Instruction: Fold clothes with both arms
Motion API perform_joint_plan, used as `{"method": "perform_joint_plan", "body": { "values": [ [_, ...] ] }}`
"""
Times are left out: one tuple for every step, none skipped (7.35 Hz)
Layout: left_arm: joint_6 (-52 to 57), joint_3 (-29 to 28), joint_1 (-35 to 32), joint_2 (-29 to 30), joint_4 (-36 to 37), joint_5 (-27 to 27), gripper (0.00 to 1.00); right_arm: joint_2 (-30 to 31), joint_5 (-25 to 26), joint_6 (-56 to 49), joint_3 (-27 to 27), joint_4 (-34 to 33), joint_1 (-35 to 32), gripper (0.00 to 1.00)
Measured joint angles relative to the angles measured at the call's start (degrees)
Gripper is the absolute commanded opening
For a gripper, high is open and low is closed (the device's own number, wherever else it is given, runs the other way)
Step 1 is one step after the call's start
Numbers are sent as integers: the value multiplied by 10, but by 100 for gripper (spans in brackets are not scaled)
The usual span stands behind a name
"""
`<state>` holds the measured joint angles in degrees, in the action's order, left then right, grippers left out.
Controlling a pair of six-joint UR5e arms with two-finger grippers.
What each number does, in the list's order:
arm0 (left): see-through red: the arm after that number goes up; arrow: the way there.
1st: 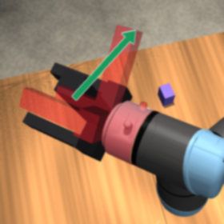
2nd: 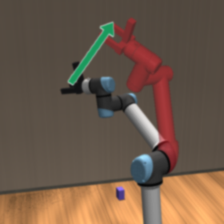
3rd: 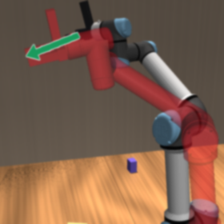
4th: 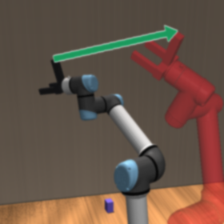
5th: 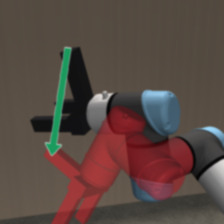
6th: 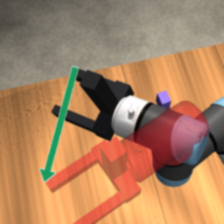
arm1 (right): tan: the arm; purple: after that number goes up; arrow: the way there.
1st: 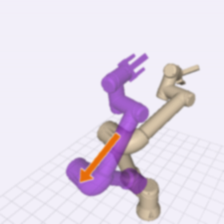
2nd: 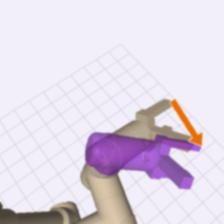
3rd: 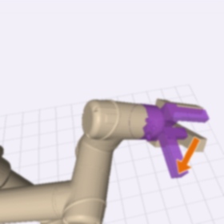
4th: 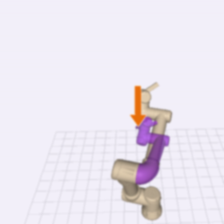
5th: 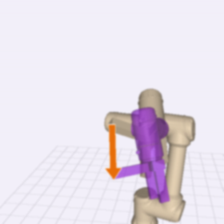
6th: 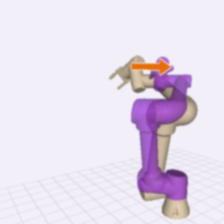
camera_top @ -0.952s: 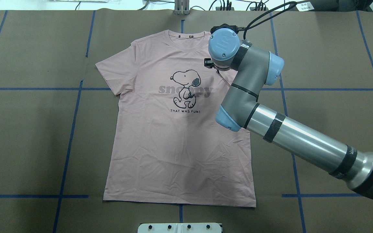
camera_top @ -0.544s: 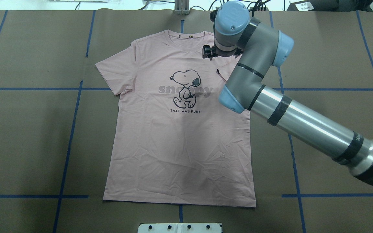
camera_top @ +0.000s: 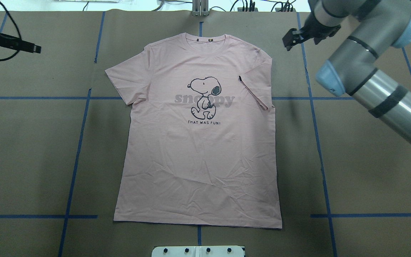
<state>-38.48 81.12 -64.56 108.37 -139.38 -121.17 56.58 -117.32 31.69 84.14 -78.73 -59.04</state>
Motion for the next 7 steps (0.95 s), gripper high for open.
{"method": "perform_joint_plan", "body": {
  "values": [
    [-53,-19,39,29,1,41,58,32,-13,-42,14,2,-21,100],
    [-91,-53,74,65,1,81,55,49,-20,-62,23,4,-31,100],
    [-113,-90,100,96,0,116,52,58,-22,-68,30,4,-35,100],
    [-122,-120,115,118,-1,137,47,65,-22,-69,35,4,-36,100],
    [-125,-139,123,130,-1,146,46,68,-21,-69,39,4,-37,100],
    [-127,-150,128,135,-2,151,45,70,-21,-69,41,4,-37,100],
    [-128,-158,134,139,-3,162,45,71,-20,-69,41,4,-37,100]
  ]
}}
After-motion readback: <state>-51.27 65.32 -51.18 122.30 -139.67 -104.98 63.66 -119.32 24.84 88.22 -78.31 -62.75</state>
